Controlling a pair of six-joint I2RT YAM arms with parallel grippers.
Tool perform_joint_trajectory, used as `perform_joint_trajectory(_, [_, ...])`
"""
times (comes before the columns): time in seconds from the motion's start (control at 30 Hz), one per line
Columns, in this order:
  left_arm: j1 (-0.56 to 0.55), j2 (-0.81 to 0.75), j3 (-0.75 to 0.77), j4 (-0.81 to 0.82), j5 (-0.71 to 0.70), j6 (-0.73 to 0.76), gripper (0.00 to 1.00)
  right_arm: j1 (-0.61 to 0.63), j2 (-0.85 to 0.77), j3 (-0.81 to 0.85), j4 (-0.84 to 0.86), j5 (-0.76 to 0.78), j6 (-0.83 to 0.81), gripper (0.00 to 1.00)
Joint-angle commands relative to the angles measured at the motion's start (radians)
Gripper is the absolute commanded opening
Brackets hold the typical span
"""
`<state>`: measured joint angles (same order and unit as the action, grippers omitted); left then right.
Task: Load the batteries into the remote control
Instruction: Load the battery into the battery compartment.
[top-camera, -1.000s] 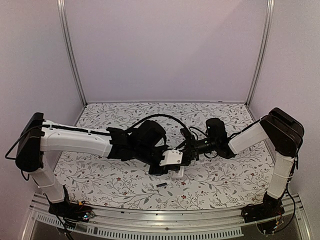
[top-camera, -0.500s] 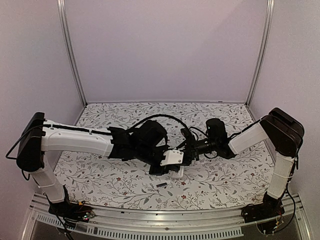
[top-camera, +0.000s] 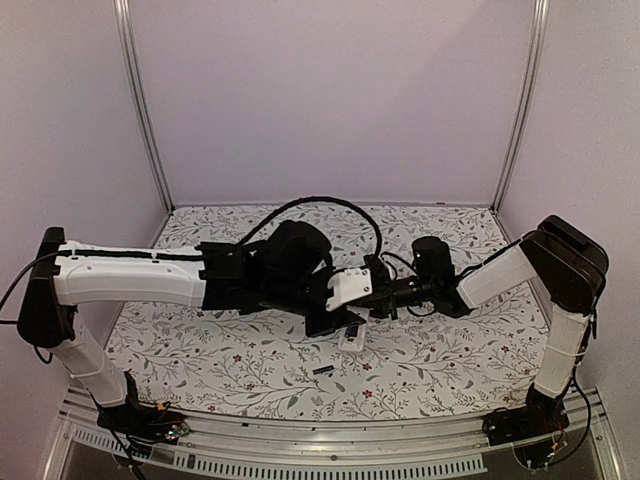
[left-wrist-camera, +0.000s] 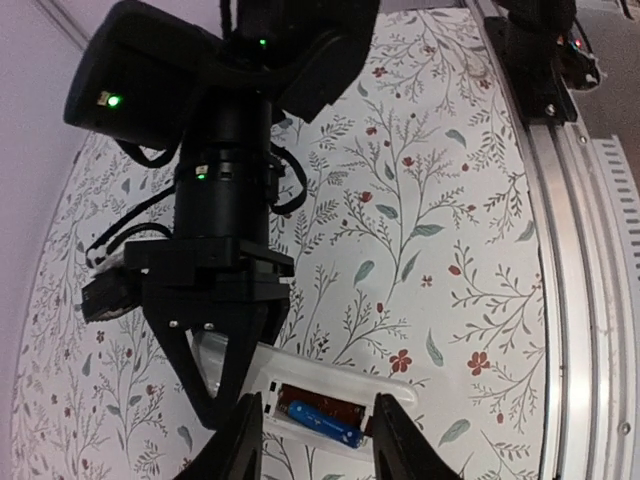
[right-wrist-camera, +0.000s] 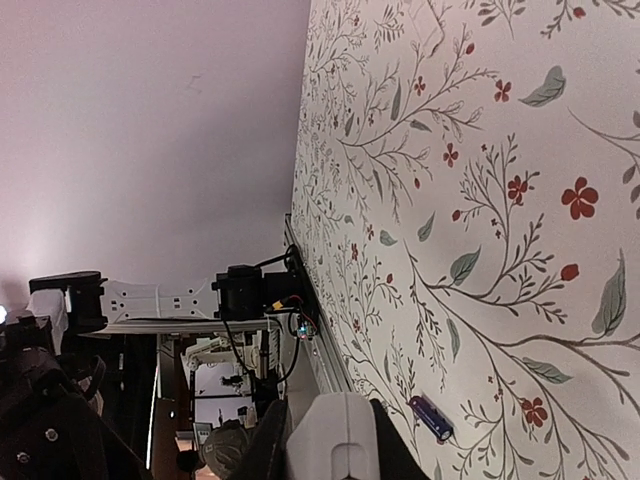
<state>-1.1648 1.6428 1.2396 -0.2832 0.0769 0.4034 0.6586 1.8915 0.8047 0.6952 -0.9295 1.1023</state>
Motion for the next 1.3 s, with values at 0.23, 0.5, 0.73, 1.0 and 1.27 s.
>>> perform_joint_trajectory(0.23, [-0.006,-0.041,0.102,-0.238,-0.280,-0.548,0.41,-0.006,0.013,0.033,0.040,0.036,0.009,0.00])
perform_joint_trajectory(0.5, [0.001,-0.233,-0.160,-0.098,0.033,-0.036,0.45,0.005,0.024,0.050,0.055,-0.085,0.021,0.00])
perform_joint_trajectory(0.73, [-0.001,-0.116,-0.059,-0.172,0.073,0.198,0.43,0.040,0.023,0.054,0.043,-0.119,0.012,0.00])
perform_joint_trajectory(1.0, [-0.003,-0.038,-0.004,-0.188,0.133,0.265,0.34,0.054,0.002,0.061,-0.044,-0.128,-0.039,0.00])
perform_joint_trajectory(1.27, [-0.003,0.003,0.032,-0.226,0.178,0.279,0.31,0.061,-0.008,0.069,-0.098,-0.123,-0.085,0.00])
